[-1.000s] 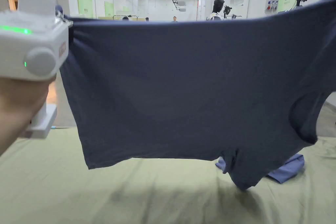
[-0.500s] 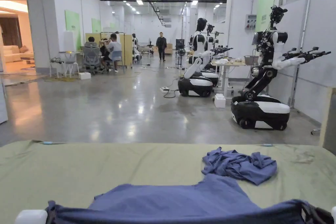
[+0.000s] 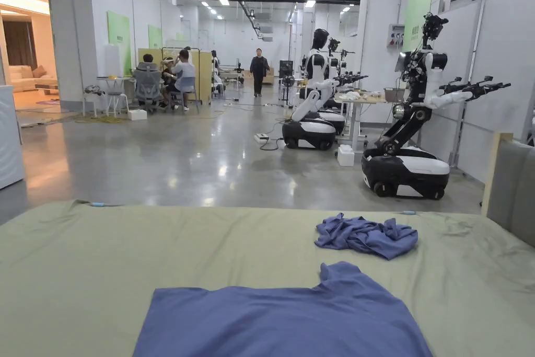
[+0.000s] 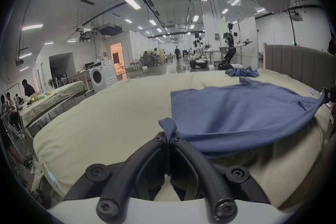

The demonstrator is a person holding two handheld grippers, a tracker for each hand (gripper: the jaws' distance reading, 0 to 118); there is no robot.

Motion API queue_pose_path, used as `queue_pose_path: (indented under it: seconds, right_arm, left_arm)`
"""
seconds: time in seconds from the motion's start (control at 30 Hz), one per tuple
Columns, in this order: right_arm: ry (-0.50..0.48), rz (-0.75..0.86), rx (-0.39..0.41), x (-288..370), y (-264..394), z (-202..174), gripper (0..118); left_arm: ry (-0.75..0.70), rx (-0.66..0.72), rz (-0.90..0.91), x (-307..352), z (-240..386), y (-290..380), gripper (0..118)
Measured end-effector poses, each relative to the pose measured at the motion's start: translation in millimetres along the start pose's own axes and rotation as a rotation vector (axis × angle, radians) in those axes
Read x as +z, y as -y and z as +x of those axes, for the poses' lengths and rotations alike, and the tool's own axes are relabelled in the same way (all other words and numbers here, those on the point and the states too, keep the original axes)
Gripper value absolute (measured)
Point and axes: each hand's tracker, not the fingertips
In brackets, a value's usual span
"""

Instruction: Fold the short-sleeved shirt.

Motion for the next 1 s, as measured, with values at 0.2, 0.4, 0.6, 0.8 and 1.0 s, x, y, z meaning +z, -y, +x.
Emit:
queue_pose_path:
  seconds: [0.2, 0.4, 0.6, 0.8, 1.0]
  right_arm:
    - [0.033, -0.160, 0.024, -8, 34, -3, 42]
    - [0.017, -0.023, -0.135, 31, 22, 4, 118]
    - [0.017, 0.115, -0.057, 100, 15, -23, 24]
    - [-0.001, 0.132, -0.041, 123, 20, -42, 4]
    - [-0.034, 0.134, -0.037, 115, 9, -41, 4]
  left_arm:
    - [0.071, 0.032, -0.195, 0, 1, 36, 112]
    - [0.103, 0.105, -0.058, 43, 2, 25, 118]
    - [0.138, 0.108, 0.022, 128, -16, -6, 107]
    - [0.182, 0.122, 0.041, 152, -10, -3, 0]
    - [0.180, -0.008, -0.182, 73, -14, -16, 0]
